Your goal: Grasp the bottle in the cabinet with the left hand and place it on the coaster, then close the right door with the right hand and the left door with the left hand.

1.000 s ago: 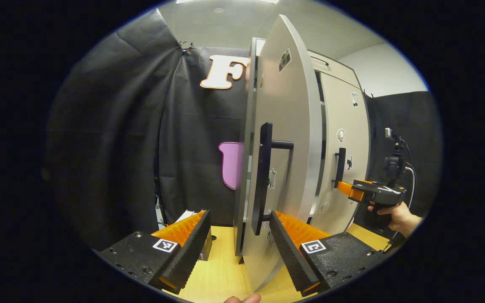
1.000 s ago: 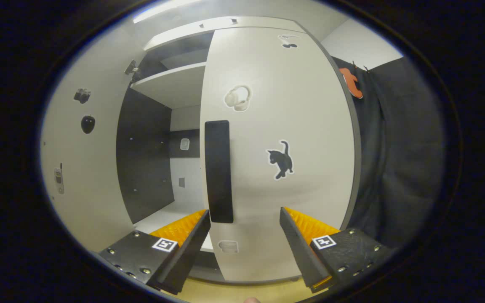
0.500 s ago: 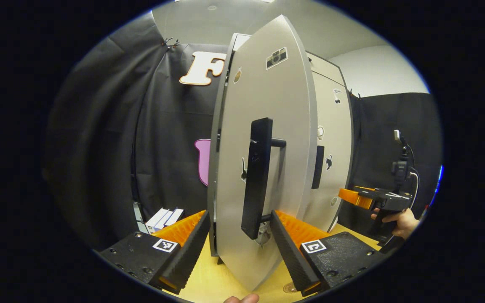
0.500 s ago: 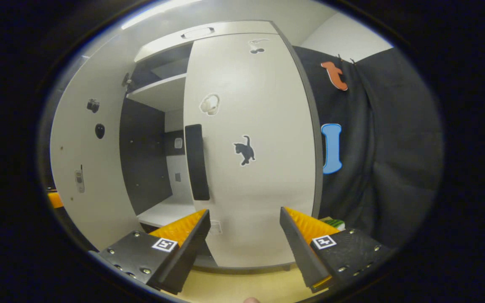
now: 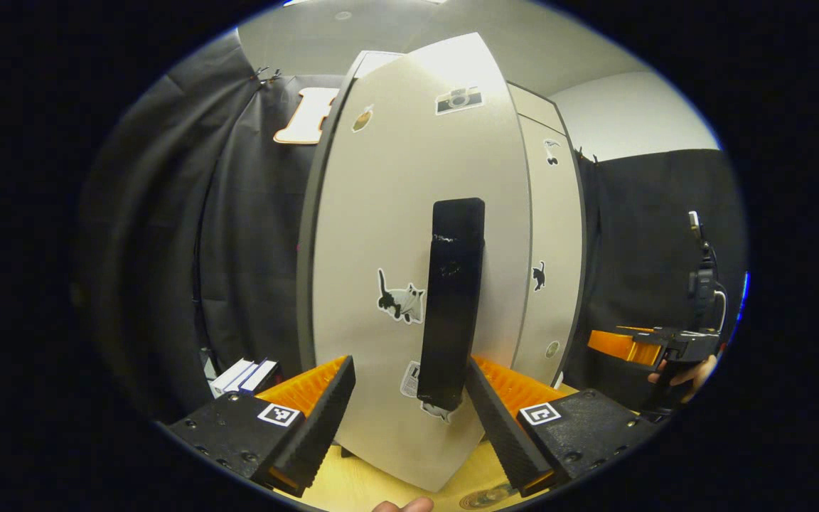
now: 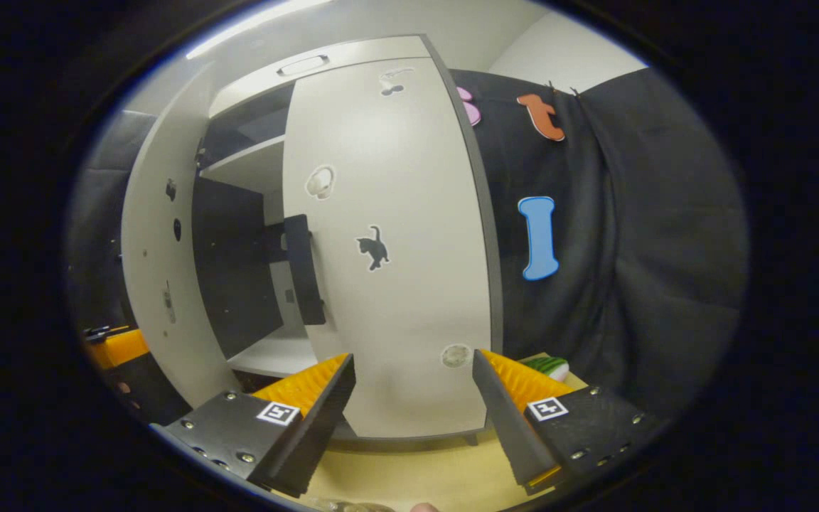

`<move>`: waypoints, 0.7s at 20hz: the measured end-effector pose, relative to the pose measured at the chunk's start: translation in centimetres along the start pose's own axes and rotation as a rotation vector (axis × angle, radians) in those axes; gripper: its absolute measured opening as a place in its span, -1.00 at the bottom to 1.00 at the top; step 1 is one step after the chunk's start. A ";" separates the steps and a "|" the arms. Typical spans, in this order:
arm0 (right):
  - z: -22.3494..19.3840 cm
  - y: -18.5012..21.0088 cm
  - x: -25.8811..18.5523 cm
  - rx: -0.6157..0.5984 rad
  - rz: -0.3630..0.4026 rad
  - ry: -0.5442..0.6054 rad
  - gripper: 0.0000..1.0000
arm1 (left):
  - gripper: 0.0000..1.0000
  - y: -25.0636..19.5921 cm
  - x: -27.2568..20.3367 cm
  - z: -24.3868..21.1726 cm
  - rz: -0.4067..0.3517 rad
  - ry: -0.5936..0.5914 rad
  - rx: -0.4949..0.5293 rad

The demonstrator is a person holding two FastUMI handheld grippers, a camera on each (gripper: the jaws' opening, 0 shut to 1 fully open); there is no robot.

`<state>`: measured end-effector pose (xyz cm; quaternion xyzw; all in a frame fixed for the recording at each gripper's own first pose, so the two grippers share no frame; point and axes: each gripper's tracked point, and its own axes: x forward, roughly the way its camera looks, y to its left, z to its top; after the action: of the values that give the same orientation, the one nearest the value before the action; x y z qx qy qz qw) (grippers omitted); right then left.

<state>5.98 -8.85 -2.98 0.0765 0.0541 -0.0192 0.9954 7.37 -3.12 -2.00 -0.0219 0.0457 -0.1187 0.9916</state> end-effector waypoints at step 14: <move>-3.6 -3.6 -0.8 -0.007 -0.033 0.081 1.00 | 0.94 -4.5 11.2 -0.5 0.023 -0.018 0.032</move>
<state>4.67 -11.87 -6.96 0.0728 0.0959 -0.0323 0.9922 17.07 -10.19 -3.22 -0.0066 0.0354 -0.1077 0.9935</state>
